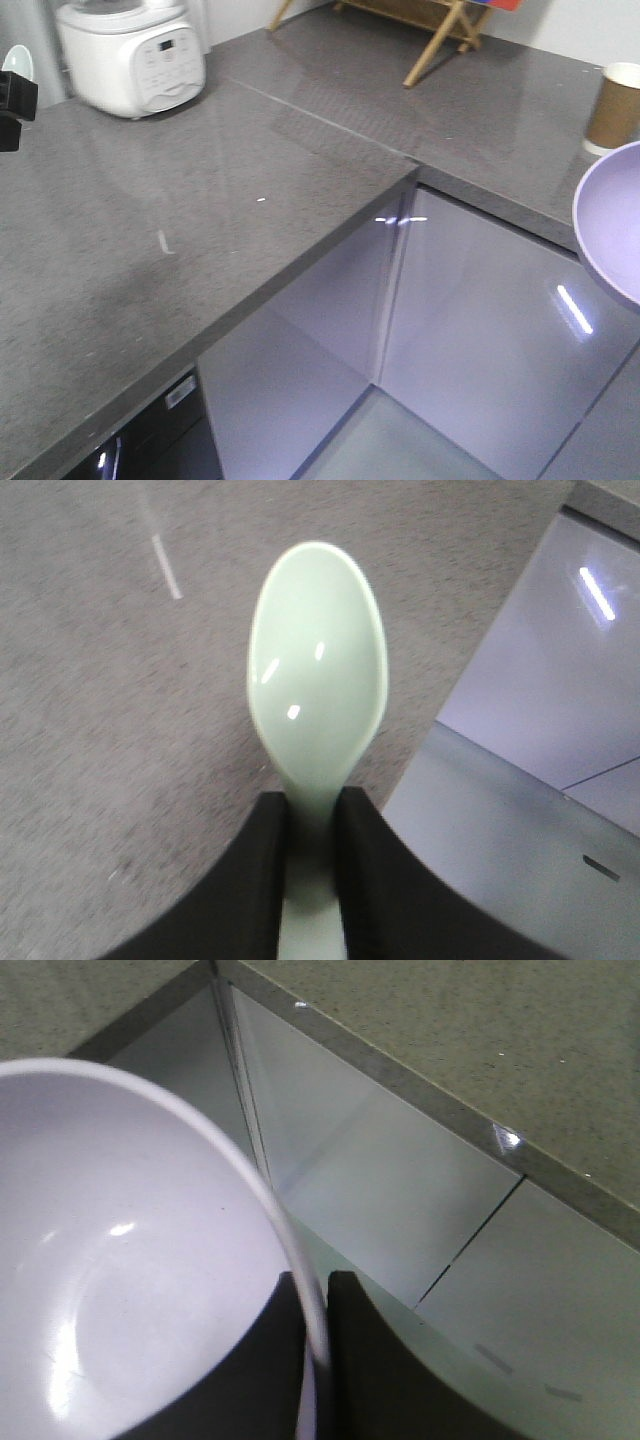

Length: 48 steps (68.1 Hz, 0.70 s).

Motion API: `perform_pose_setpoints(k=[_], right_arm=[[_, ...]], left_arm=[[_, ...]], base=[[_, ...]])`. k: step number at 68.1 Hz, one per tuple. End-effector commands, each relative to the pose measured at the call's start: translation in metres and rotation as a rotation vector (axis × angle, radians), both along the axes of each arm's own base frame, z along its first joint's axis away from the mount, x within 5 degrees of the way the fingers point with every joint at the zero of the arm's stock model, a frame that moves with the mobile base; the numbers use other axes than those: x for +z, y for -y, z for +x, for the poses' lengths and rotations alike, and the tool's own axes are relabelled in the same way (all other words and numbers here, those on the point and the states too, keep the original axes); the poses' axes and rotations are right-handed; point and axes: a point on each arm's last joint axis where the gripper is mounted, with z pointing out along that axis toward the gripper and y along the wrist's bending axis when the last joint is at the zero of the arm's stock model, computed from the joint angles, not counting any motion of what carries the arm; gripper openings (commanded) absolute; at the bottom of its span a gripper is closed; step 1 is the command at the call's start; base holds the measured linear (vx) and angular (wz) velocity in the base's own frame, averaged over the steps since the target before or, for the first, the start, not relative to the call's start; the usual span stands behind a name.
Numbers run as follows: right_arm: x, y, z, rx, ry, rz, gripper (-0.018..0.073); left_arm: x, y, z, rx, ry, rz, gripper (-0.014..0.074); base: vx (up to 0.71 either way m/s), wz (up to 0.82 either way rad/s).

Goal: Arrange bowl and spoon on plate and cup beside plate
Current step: 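Drive the base, holding spoon and bowl, toward the plate and cup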

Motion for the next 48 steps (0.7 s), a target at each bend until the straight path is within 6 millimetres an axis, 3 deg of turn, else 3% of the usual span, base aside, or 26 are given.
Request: perform_pose_setpoints(k=[1,48], right_arm=[[0.0111,0.0006,0.0004,-0.002,0.082,-0.017,-0.001],[0.0109,0.0005,0.0002,-0.002,0.079,-0.016,-0.001]], left_arm=[[0.0142,0.0002,-0.0056,-0.008,0.088,-0.034,-0.0006],[0.0142,0.0002,-0.0056,-0.008,0.088,-0.034,-0.0006]], base=[[0.09,-0.45],[0.13,-0.51]])
